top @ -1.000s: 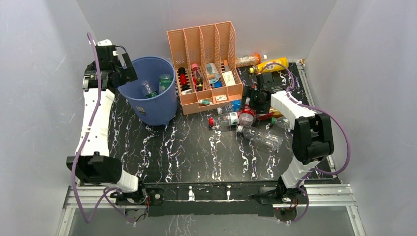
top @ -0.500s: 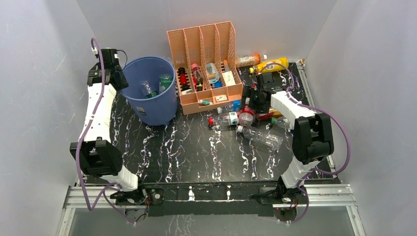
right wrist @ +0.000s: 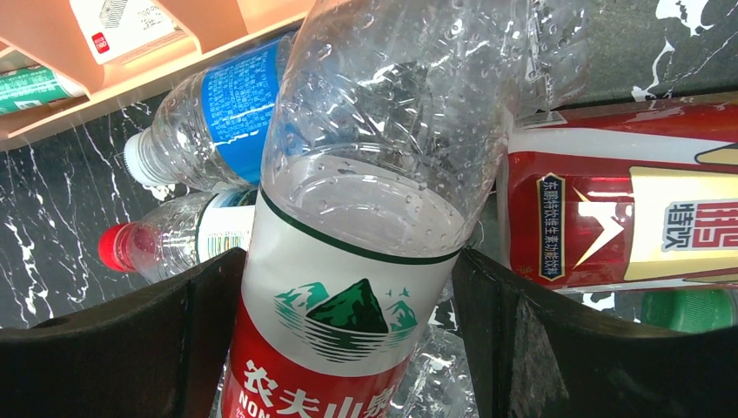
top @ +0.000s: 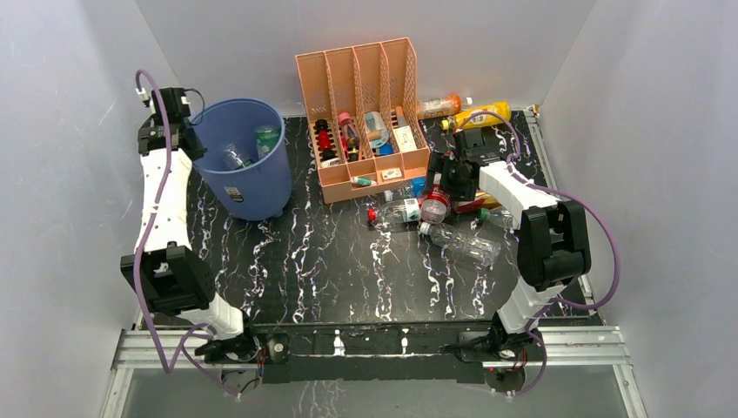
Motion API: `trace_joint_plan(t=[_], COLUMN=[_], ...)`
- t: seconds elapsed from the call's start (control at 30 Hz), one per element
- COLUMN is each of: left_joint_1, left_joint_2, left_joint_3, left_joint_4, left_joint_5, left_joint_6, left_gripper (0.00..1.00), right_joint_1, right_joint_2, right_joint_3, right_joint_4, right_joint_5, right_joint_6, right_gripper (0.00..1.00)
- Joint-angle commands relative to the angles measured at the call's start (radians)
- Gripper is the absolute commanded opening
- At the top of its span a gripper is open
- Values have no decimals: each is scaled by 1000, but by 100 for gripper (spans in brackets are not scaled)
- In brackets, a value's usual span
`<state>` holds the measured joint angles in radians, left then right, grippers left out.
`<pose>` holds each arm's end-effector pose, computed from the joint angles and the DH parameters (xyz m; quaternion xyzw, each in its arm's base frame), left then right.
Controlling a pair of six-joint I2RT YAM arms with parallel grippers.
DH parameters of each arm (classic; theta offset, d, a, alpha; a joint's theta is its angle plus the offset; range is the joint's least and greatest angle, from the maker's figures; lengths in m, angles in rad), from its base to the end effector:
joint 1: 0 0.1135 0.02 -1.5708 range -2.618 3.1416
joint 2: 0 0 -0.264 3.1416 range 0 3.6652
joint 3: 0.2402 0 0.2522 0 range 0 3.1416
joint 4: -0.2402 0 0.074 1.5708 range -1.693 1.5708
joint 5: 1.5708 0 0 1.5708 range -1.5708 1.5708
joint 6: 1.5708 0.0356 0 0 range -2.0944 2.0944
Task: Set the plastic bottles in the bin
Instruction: Adjust the trash bin at the center of the board.
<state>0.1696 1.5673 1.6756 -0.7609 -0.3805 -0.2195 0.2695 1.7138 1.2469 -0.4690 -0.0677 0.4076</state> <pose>0.3340 0.0706 0.3986 -0.2524 0.8475 0.1586 0.4392 0.3544 0.1004 0.2299 0.0550 0.9480 0.1339 0.2836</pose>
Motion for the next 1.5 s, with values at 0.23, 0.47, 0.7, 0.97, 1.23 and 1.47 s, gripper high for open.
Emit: trace_joint_plan(t=[0.23,0.47,0.7,0.97,1.23,1.47], left_joint_1=[138,140,151,209,258,258], left_joint_2=[-78,-182,-188,-194,-145,-189], left_joint_3=[-27,-165,-186,-272,-133,-23], left_joint_4=[4,65,80,136,51,-44], left_joint_5=[-117,-200,-287,-234,-80,143], left_joint_6=[20,45,51,13,-47,-99], left_gripper=[4,8,6,10,57,98], right_joint_1=[-3,8,19,26,27,27], right_joint_2=[-30,-3,-2,-12,-26,-37], right_joint_3=[4,6,7,-8,-14,-36], right_joint_4=[17,24,21,25,24,25], right_joint_5=[-24,-42,-41,-43,-33,-23], right_joint_6=[-7,-6,-6,-6,-6,-6], right_gripper=[98,98,98,98,98,98])
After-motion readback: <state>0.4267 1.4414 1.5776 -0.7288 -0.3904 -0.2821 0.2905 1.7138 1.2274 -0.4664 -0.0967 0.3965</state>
